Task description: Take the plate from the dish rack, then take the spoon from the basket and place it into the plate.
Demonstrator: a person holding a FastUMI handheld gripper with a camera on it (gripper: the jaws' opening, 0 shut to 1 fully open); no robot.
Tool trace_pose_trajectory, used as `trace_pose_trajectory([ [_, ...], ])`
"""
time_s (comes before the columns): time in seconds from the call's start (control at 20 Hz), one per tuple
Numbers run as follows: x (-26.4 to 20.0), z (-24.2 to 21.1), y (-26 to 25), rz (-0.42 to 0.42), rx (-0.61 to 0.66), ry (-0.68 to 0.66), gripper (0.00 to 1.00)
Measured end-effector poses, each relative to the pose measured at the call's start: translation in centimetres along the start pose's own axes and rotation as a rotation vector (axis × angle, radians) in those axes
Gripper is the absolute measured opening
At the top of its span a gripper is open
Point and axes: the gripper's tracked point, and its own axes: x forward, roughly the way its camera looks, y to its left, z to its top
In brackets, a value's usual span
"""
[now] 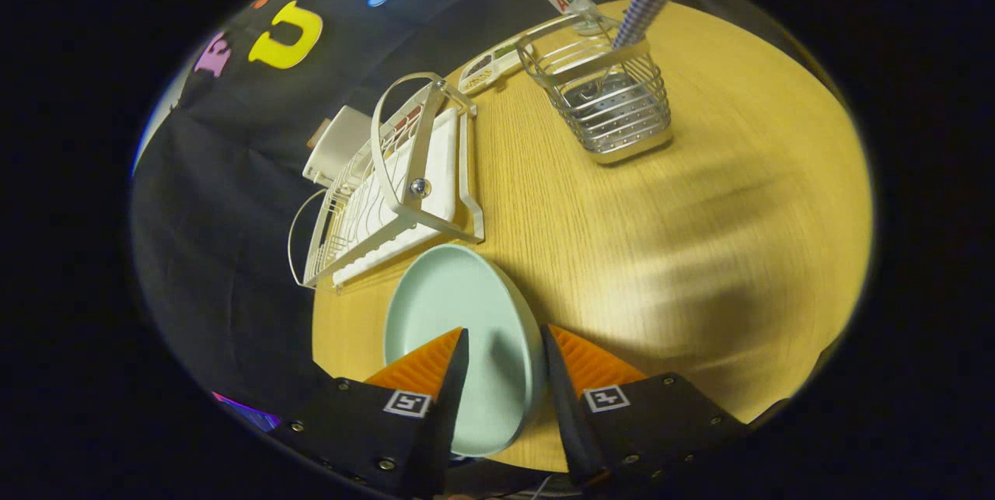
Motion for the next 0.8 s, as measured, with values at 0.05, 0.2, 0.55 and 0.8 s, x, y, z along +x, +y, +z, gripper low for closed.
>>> trace_pose_trajectory([
  [0.05, -0.8, 0.5, -0.2, -0.016, -0.053, -0.029, 0.59],
  [0.2, -3.8, 3.5, -0.4, -0.053, -0.192, -0.163, 0.67],
  [0.55, -13.5, 11.3, 0.3, -0.084, -0.376, -0.520, 0.67],
  [0.8, -17.0, 15.3, -1.8, -0.153, -0.439, -0.712, 0.67],
])
